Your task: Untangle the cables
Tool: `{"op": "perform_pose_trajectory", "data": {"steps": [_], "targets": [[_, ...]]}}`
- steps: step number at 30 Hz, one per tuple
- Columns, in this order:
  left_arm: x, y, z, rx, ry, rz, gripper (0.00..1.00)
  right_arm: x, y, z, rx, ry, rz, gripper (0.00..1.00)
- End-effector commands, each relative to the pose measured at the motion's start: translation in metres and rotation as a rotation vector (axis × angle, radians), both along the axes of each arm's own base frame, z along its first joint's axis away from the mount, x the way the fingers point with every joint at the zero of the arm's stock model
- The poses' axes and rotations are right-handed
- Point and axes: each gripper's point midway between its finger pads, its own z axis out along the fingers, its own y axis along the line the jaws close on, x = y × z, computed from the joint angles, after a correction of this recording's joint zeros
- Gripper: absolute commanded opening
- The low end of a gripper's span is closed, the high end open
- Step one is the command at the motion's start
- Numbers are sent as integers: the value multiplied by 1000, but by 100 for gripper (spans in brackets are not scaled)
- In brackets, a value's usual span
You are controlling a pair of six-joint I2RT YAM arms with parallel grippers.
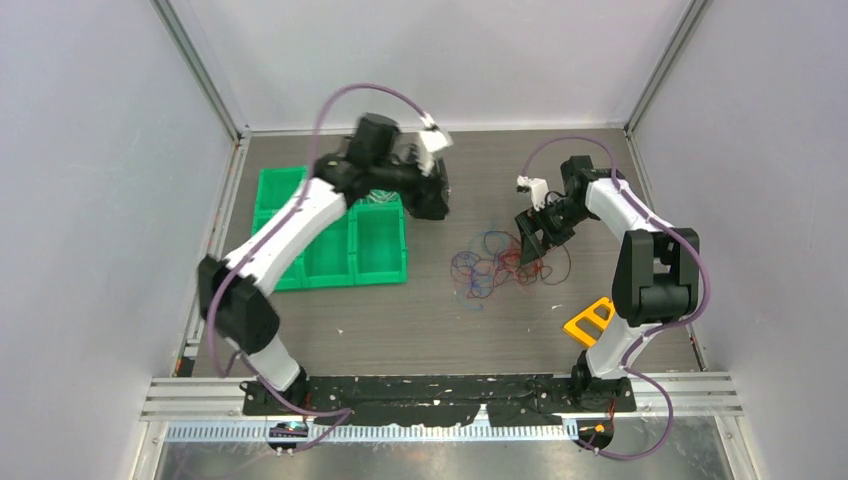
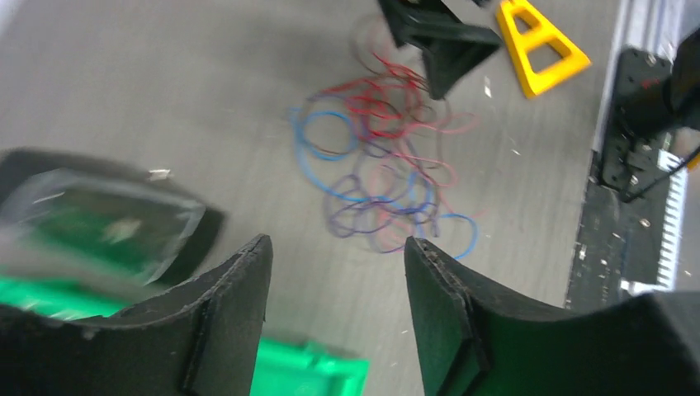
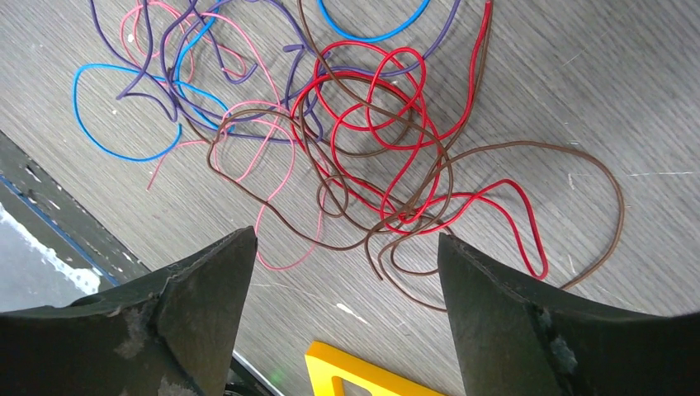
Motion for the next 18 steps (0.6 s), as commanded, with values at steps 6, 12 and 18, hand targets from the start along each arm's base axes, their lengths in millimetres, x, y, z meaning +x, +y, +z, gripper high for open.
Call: {"op": "perform_pose_trajectory", "data": {"steps": [6,12,18], "targets": [[-13,-109,-104,142,207,-44,49,26,9,5,64,-12,-135,76],[27,-120,-154,264,164,49,46,51,21,16,136,-16,-213,68],[42,-116,-193,361,160,94,41,39,12,12,107,-14,-224,67]]}}
